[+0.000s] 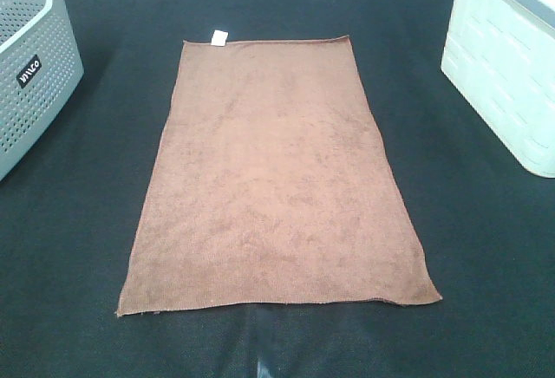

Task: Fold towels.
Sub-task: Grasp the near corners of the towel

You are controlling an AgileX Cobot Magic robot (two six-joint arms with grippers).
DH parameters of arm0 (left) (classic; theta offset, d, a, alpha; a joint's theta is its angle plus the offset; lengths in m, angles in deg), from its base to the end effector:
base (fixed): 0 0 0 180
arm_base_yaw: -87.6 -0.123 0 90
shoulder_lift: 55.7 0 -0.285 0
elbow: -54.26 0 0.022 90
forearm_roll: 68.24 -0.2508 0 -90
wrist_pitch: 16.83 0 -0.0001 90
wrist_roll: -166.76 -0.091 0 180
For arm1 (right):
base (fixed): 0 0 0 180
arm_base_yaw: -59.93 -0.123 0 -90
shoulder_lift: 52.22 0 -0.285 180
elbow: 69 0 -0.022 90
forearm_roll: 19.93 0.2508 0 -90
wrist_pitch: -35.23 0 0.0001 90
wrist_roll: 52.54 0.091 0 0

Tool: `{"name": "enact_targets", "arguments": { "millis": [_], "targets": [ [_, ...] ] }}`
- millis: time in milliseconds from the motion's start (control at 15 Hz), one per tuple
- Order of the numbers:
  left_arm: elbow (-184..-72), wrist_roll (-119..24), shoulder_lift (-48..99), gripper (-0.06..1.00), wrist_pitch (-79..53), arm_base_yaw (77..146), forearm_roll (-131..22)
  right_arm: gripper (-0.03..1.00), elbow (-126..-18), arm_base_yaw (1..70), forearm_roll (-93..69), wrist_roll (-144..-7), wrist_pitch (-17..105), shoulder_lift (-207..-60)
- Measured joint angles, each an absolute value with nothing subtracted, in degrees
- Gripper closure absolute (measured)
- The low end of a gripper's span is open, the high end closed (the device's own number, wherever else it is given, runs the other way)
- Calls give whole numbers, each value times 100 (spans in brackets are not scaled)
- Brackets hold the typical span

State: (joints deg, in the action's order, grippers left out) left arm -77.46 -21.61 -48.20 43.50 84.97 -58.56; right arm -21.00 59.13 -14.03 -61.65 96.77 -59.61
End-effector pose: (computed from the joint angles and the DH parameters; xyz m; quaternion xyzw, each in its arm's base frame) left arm -0.0059 -0.0136 0.2802 0.0457 0.8443 -0.0334 0.5329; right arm -0.0080 0.0081 0.2793 -0.0763 0.8478 0.0134 0.5247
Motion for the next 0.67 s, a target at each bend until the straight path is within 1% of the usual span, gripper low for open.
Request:
{"name": "enact_targets", "arguments": {
  "millis": [667],
  "targets": [
    [-7746, -2161, -4820, 25, 4350, 8497, -5856, 21, -2100, 5913, -1403, -6165, 9677, -5961]
  ]
}}
